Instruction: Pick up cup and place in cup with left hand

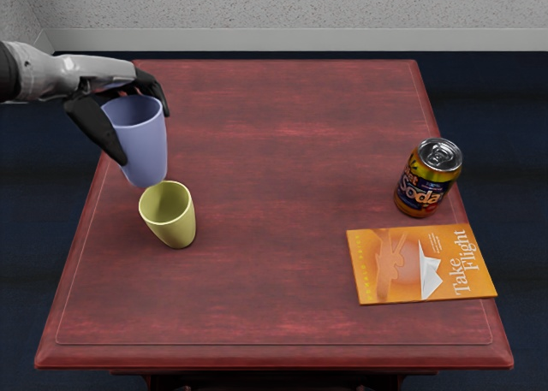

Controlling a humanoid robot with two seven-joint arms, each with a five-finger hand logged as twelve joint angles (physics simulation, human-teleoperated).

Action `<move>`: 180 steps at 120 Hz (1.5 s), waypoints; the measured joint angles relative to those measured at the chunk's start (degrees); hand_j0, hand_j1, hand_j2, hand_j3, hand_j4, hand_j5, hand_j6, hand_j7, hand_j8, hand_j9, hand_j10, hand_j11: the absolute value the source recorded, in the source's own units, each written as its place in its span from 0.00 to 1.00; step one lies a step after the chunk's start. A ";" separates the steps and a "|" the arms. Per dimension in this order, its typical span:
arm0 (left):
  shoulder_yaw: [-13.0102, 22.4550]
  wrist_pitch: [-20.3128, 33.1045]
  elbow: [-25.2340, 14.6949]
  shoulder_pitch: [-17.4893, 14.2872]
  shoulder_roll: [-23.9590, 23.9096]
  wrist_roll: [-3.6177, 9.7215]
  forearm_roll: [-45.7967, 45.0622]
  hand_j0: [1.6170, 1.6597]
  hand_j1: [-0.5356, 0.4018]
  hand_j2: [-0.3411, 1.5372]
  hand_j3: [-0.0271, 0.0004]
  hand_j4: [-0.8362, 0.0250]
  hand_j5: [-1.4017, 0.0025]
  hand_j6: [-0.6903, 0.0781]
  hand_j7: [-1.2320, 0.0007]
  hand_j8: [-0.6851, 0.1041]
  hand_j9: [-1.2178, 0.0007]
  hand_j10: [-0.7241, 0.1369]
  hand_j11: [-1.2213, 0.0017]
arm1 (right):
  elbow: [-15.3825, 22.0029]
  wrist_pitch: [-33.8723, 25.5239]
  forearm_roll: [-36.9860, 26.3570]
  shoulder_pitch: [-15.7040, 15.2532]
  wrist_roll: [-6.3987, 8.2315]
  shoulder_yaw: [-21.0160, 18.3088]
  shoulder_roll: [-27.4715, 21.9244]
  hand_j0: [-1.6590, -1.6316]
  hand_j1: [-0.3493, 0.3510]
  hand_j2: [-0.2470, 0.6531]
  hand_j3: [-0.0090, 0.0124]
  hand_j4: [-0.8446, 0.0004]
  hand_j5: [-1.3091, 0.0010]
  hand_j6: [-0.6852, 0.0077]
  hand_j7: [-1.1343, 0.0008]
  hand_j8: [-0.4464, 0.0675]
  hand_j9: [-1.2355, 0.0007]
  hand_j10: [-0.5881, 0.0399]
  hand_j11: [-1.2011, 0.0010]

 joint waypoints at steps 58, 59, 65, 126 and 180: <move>-0.17 4.26 0.13 5.50 -2.20 0.01 -0.08 0.67 0.37 0.28 0.99 0.74 0.26 0.81 0.19 0.72 0.21 0.44 0.21 | 0.00 0.00 0.01 0.01 0.00 0.01 0.00 0.04 0.00 0.27 0.42 1.00 1.00 0.99 1.00 0.87 1.00 0.94 1.00; -0.17 4.27 0.13 5.50 -2.20 0.00 -0.09 0.67 0.37 0.28 0.99 0.73 0.26 0.80 0.19 0.71 0.21 0.43 0.21 | 0.00 0.00 0.01 0.01 0.00 0.01 0.00 0.04 0.00 0.27 0.42 1.00 1.00 0.99 1.00 0.87 1.00 0.94 1.00; -0.14 4.32 0.13 5.50 -2.20 0.01 -0.12 0.68 0.39 0.27 0.99 0.71 0.27 0.79 0.19 0.70 0.20 0.42 0.21 | 0.00 0.00 0.01 0.01 0.01 0.01 0.00 0.04 0.00 0.27 0.42 1.00 1.00 0.99 1.00 0.87 1.00 0.94 1.00; 0.01 4.91 0.19 8.32 -4.08 0.00 4.53 0.72 0.38 0.28 0.99 0.70 0.27 0.81 0.18 0.71 0.19 0.40 0.21 | 0.00 0.00 0.00 0.00 0.01 0.01 0.00 0.04 0.00 0.27 0.42 1.00 1.00 0.99 1.00 0.87 1.00 0.94 1.00; 0.06 5.51 0.22 10.42 -4.57 0.02 7.79 0.69 0.39 0.27 0.99 0.71 0.27 0.81 0.18 0.72 0.19 0.41 0.21 | 0.00 0.00 0.01 -0.01 0.00 0.01 0.00 0.04 0.00 0.27 0.42 1.00 1.00 0.99 1.00 0.87 1.00 0.94 1.00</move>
